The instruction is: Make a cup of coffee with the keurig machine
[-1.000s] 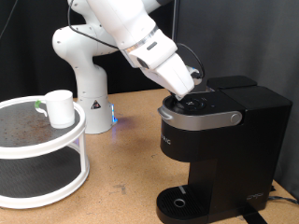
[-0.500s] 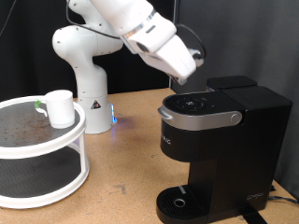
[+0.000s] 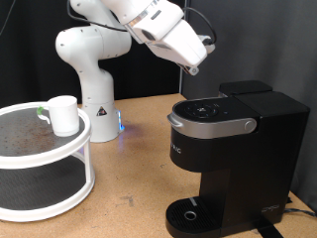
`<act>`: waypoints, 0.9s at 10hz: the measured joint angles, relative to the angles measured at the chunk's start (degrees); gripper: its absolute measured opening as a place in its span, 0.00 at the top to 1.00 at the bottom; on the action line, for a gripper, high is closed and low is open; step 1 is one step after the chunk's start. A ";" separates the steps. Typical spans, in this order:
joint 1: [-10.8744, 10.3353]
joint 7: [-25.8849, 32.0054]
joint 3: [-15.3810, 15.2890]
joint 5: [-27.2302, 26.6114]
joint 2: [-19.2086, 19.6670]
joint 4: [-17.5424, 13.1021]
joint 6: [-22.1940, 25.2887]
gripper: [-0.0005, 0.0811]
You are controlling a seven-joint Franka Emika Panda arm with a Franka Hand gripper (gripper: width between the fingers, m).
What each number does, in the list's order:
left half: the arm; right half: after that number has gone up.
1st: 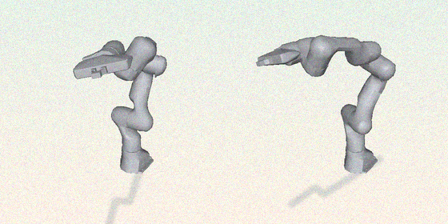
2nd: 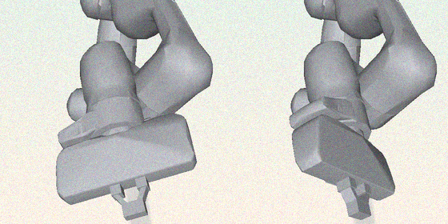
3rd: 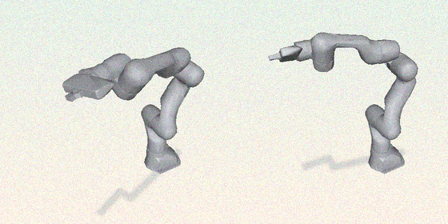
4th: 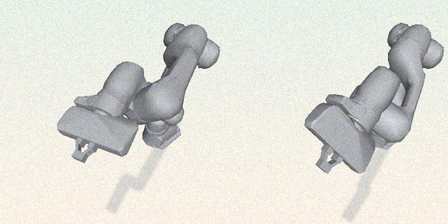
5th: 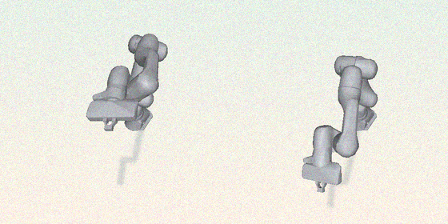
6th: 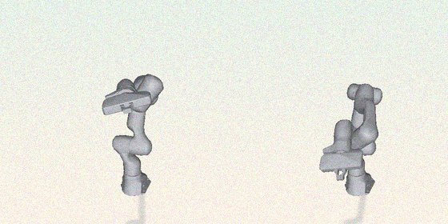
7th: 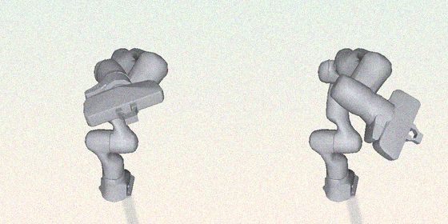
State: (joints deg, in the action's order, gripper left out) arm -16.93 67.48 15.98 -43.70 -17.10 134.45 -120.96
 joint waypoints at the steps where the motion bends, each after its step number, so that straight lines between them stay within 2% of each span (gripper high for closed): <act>1: 0.01 -1.15 0.21 -4.52 -0.65 1.15 -1.59 0.99; 2: 0.28 -2.52 0.79 -7.13 -2.05 2.55 -1.70 0.99; 3: 0.87 -3.80 1.55 -7.48 -3.89 3.82 -0.31 0.99; 5: 2.96 -4.67 2.98 -3.74 -7.07 5.14 5.34 0.99; 9: 6.80 -4.02 6.10 1.96 -12.73 6.31 13.49 0.99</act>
State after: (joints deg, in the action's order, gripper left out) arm -10.13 63.45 22.09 -41.74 -29.83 140.76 -107.47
